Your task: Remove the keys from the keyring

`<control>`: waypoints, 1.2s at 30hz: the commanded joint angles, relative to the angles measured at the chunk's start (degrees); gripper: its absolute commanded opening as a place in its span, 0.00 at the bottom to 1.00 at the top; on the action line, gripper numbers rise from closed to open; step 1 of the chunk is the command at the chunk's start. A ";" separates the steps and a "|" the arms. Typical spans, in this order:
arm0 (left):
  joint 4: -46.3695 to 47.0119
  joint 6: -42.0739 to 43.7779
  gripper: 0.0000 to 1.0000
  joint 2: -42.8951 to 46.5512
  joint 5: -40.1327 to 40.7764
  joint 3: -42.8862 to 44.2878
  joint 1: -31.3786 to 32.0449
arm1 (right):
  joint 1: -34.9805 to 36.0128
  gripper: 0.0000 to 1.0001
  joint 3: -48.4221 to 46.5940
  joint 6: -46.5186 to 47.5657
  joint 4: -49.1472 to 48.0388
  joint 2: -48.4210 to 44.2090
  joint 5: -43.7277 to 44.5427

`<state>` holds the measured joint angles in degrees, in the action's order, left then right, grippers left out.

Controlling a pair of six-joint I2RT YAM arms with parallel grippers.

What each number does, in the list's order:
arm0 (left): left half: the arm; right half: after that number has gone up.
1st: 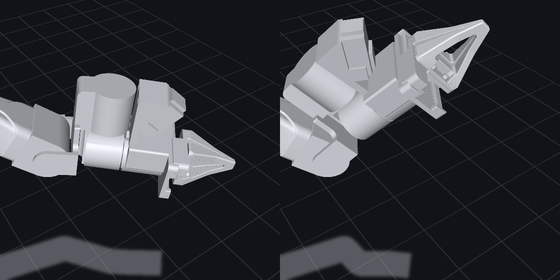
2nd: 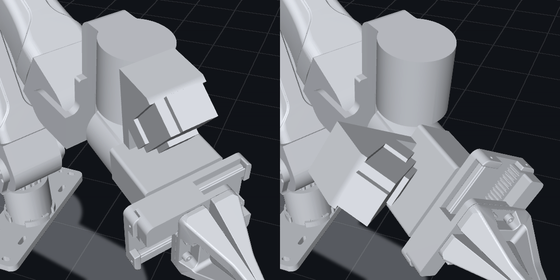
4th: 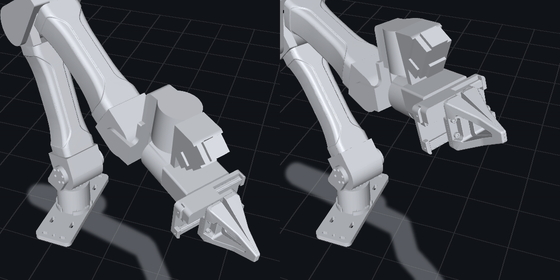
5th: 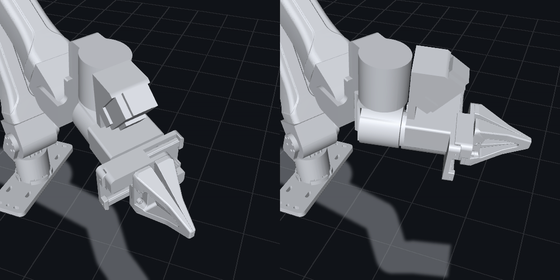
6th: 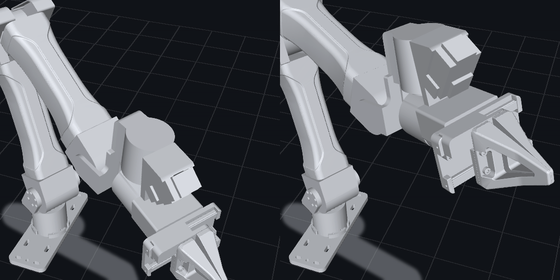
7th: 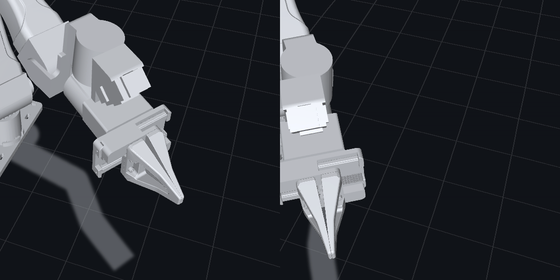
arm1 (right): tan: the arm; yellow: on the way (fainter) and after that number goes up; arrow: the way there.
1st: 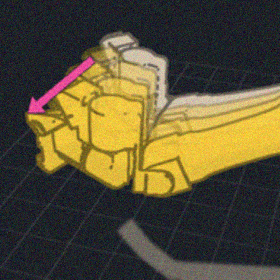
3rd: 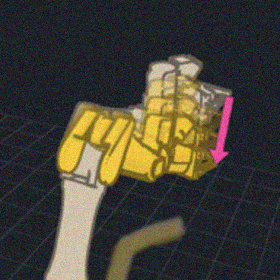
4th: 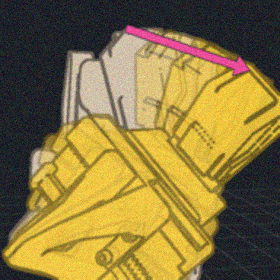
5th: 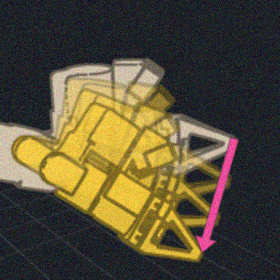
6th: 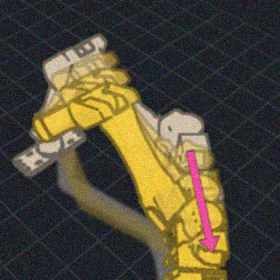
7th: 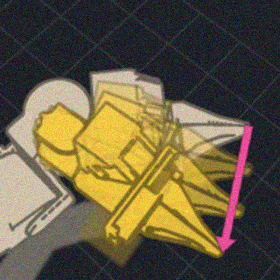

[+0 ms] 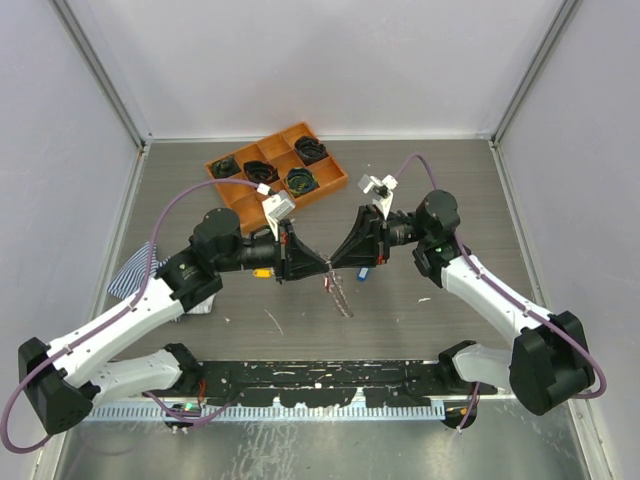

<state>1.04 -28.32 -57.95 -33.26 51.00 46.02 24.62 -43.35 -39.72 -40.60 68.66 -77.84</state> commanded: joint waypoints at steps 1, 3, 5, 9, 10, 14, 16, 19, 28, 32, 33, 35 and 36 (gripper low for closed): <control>-7.97 4.63 0.00 -1.20 -4.84 6.59 -0.38 | -0.10 0.25 -3.93 10.53 10.89 -2.27 -0.70; -10.90 5.24 0.00 -2.40 -6.66 8.54 -0.75 | -0.06 0.28 -5.23 14.76 16.56 -2.39 -0.97; -13.52 5.86 0.00 -3.62 -8.36 10.42 -1.13 | 0.10 0.30 -6.81 20.13 23.53 -2.36 -1.05; -17.12 7.10 0.00 -5.47 -11.31 13.23 -1.63 | 0.73 0.39 -8.98 27.14 31.43 -2.14 -1.90; -18.62 7.74 0.00 -6.06 -11.90 14.34 -1.71 | 0.88 0.40 -9.02 27.21 31.53 -2.13 -2.26; -22.55 9.75 0.00 -7.42 -12.87 16.40 -2.08 | 1.55 0.40 -9.15 27.86 32.32 -2.00 -3.02; -24.06 10.46 0.00 -8.00 -12.89 17.35 -2.21 | 1.88 0.40 -9.67 28.77 33.66 -1.91 -3.07; -26.31 11.57 0.00 -8.95 -13.09 18.85 -2.33 | 2.53 0.40 -10.70 30.86 36.79 -1.66 -2.98; -33.08 14.51 0.00 -11.83 -13.15 23.14 -2.25 | 4.08 0.34 -11.69 31.70 38.78 -0.67 -2.92; -34.76 15.47 0.00 -12.42 -13.06 24.55 -2.27 | 4.79 0.29 -11.83 31.70 39.12 -0.21 -2.90; -35.17 15.69 0.00 -12.63 -13.10 24.84 -2.27 | 4.94 0.28 -11.91 31.70 39.11 -0.21 -2.91; -36.05 16.09 0.00 -13.02 -13.07 25.49 -2.29 | 5.18 0.26 -11.97 31.72 39.12 -0.06 -3.01; -36.22 16.12 0.00 -13.16 -13.07 25.68 -2.28 | 5.33 0.25 -11.96 31.79 39.15 -0.03 -2.91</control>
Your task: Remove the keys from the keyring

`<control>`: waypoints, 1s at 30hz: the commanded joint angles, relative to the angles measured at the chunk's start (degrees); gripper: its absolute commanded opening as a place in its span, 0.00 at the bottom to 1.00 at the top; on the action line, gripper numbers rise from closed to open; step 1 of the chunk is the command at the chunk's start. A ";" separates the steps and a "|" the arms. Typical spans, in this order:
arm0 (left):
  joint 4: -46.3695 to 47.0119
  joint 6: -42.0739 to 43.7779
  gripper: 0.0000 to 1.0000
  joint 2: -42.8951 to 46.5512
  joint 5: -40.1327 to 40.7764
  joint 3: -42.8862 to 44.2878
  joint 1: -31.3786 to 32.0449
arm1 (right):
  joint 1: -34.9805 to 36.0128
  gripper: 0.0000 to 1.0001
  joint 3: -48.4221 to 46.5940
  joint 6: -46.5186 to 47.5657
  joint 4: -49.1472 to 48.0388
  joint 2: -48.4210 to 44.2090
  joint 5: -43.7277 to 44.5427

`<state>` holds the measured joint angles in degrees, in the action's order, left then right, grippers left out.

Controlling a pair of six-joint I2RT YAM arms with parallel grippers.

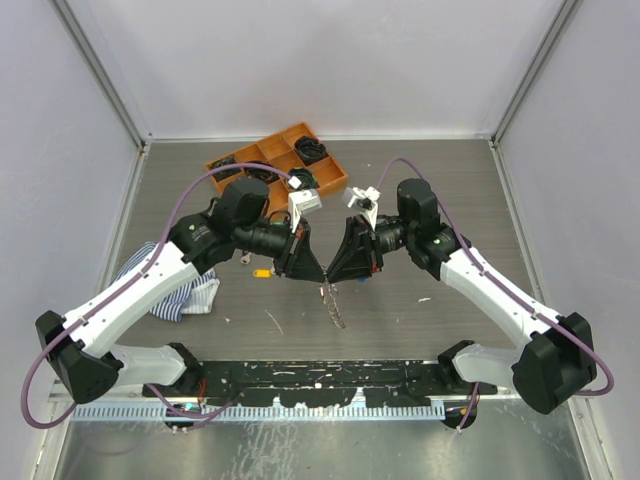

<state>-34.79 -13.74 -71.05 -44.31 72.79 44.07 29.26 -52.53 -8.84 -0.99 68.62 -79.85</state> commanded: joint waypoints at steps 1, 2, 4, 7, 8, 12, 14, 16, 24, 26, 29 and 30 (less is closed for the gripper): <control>-0.47 1.54 0.00 -0.28 -2.16 4.05 -0.36 | 0.86 0.24 -2.76 0.92 -0.42 0.02 -0.83; -0.60 1.60 0.00 -0.44 -2.20 4.17 -0.33 | 0.96 0.23 -2.78 0.89 -0.37 0.14 -0.76; -0.85 1.61 0.00 -0.58 -2.18 4.35 -0.38 | 1.22 0.21 -2.92 0.92 -0.37 0.29 -0.62; -0.90 1.47 0.00 -0.67 -2.22 4.52 -0.35 | 1.65 0.13 -3.03 0.91 -0.32 0.47 -0.70; -0.98 1.44 0.00 -0.75 -2.16 4.67 -0.32 | 1.74 0.09 -3.07 0.98 -0.31 0.48 -0.82; -0.36 1.15 0.01 -0.53 -1.16 4.49 -0.39 | 1.65 0.01 -2.96 1.21 -0.23 0.09 -1.18; 1.83 -0.18 0.13 0.65 -0.19 3.48 -0.69 | 0.77 0.01 -2.82 0.84 -0.43 -0.21 -1.05; 6.10 -2.49 0.28 3.03 1.48 1.06 -1.77 | -0.42 0.01 -2.28 -1.29 -2.62 -0.66 -1.06; 45.61 -24.10 0.47 18.51 6.34 -23.41 -6.39 | -2.68 0.01 1.98 -22.02 -24.88 -1.25 1.56; 51.18 -26.58 0.47 20.46 8.55 -27.28 -6.38 | -3.05 0.01 4.14 -33.87 -42.65 -0.62 3.01; 53.81 -26.94 0.47 22.01 11.11 -29.71 -6.37 | -3.54 0.01 5.57 -43.61 -55.75 0.40 5.17; 54.69 -27.19 0.47 22.02 11.14 -30.10 -6.45 | -3.52 0.01 5.30 -44.20 -56.42 0.54 5.44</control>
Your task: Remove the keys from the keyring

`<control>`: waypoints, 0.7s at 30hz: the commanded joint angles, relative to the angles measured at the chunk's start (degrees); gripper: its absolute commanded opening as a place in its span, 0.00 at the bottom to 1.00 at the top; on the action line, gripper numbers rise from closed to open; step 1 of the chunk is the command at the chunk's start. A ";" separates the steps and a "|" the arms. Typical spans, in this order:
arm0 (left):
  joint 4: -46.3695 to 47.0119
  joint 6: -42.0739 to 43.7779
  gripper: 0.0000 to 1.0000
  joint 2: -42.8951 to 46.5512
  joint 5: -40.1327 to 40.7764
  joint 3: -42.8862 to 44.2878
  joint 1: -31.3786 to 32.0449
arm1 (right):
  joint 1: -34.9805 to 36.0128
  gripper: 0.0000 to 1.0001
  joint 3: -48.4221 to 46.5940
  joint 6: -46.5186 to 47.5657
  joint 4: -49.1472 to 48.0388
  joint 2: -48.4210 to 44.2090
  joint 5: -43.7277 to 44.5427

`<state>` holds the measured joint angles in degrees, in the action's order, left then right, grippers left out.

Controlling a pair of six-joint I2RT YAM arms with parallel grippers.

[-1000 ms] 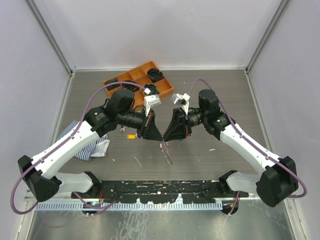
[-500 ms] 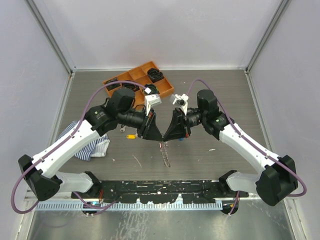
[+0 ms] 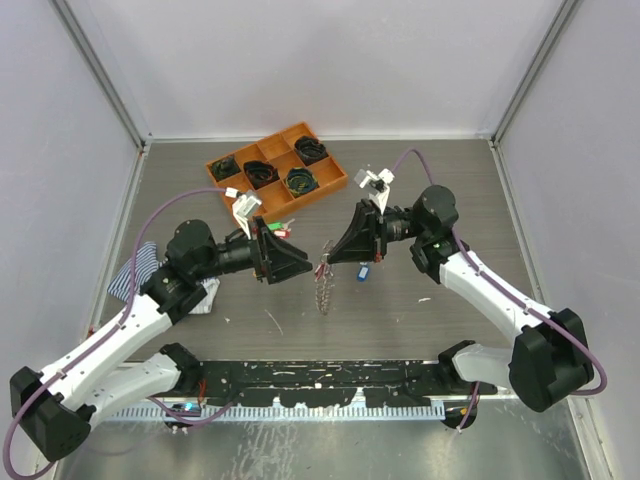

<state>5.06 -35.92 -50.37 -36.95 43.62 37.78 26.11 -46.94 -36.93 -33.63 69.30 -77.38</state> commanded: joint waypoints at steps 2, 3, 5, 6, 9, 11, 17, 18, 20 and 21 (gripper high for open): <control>16.18 -5.27 0.46 0.91 4.10 -1.28 -0.08 | -0.57 0.01 -0.80 -16.83 -24.60 0.02 3.34; 17.27 -5.44 0.46 0.65 4.28 -1.42 -0.07 | -0.61 0.01 -0.81 -17.41 -25.55 0.06 3.53; 18.74 -5.46 0.45 0.22 4.84 -1.50 -0.08 | -0.68 0.01 -0.49 -18.33 -27.15 0.13 3.68; 20.07 -5.52 0.45 -0.01 4.71 -1.58 -0.13 | -0.70 0.01 -0.37 -18.62 -27.57 0.01 3.71; 24.94 -7.01 0.43 -1.31 2.97 -1.87 -0.08 | -0.77 0.01 -0.42 -19.26 -28.62 0.13 3.65; 26.70 -8.13 0.42 -2.19 1.07 -1.63 -0.12 | -0.78 0.01 -0.37 -19.78 -29.50 0.34 3.66; 30.60 -10.16 0.42 -3.05 -1.79 -2.87 -0.14 | -0.74 0.01 -0.44 -20.88 -30.89 0.78 3.66; 30.80 -10.32 0.42 -3.09 -2.25 -2.84 -0.08 | -0.78 0.01 -0.41 -20.98 -31.04 0.78 3.65; 31.03 -10.76 0.42 -3.28 -3.17 -2.92 -0.03 | -0.75 0.01 -0.51 -20.98 -31.06 0.91 3.64; 31.14 -10.94 0.42 -3.41 -3.66 -2.92 0.00 | -0.79 0.01 -0.50 -21.03 -31.10 0.95 3.60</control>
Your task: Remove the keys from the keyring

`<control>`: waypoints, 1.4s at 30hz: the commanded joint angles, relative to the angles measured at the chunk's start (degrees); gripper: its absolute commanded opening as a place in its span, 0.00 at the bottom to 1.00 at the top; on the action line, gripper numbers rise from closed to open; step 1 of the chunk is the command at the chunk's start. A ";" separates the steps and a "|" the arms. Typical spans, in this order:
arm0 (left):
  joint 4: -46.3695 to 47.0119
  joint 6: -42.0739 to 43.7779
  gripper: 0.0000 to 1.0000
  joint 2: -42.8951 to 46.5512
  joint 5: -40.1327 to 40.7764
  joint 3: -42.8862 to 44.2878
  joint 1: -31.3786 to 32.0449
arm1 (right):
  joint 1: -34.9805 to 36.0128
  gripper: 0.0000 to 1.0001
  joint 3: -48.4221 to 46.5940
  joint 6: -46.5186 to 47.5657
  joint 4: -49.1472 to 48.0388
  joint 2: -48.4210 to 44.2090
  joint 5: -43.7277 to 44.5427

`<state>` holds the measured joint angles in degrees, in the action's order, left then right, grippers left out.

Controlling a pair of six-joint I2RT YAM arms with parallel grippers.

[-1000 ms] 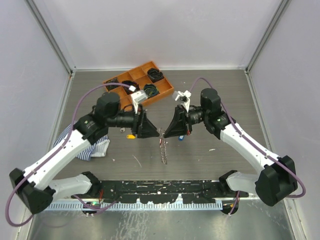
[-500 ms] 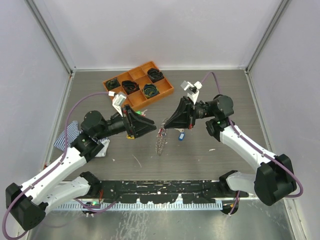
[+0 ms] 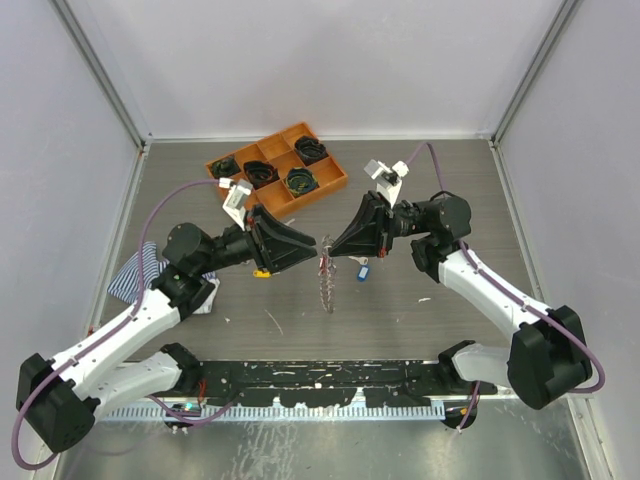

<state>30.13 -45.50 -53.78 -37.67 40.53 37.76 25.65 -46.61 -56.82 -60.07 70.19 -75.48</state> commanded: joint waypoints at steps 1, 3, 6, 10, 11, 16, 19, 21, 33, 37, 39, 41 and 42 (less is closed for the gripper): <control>6.08 -1.49 0.42 -0.21 -3.43 0.12 0.08 | -0.35 0.01 -0.83 -1.11 -4.62 0.07 1.69; 6.32 -1.77 0.42 -0.39 -4.18 0.00 0.15 | -0.40 0.01 -0.85 -1.21 -4.66 0.09 1.66; 6.92 -1.84 0.41 -0.87 -4.60 -0.27 0.66 | -0.40 0.01 -0.83 -1.24 -4.62 0.20 1.60; 6.94 -1.80 0.40 -1.83 -4.70 -0.34 1.20 | -0.51 0.01 -0.91 -1.34 -4.61 0.22 1.63; 6.96 -1.79 0.40 -2.01 -4.75 -0.30 1.26 | -0.45 0.01 -0.89 -1.31 -4.65 0.29 1.59; 6.92 -1.70 0.35 -2.94 -4.68 0.05 1.72 | -0.50 0.01 -0.76 -1.38 -4.62 0.21 1.58; 6.96 -1.70 0.28 -3.08 -4.75 0.16 1.79 | -0.51 0.01 -0.71 -1.37 -4.64 0.25 1.49; 6.96 -1.70 0.19 -3.23 -5.10 0.31 1.78 | -0.51 0.01 -0.68 -1.46 -4.69 0.16 1.48; 9.89 -4.47 0.00 -4.41 -6.25 -1.31 1.98 | -1.65 0.01 -1.58 -2.50 -4.44 0.58 2.43; 12.59 -4.81 0.00 -5.39 -5.03 -2.10 3.19 | -1.66 0.01 -2.05 -3.48 -4.89 1.19 3.57; 13.39 -4.47 0.00 -6.07 -4.39 -2.13 4.03 | -1.65 0.01 -2.15 -3.56 -4.70 1.43 4.62; 14.53 -4.36 0.00 -6.81 -3.48 -2.12 4.60 | -1.68 0.01 -1.93 -3.52 -4.47 1.52 5.68; 15.28 -4.34 0.00 -6.98 -2.78 -2.25 4.87 | -1.65 0.01 -1.68 -3.44 -4.51 1.52 6.30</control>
<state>39.29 -49.91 -59.99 -41.34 38.33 40.84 24.23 -46.61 -59.77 -60.82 72.03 -75.42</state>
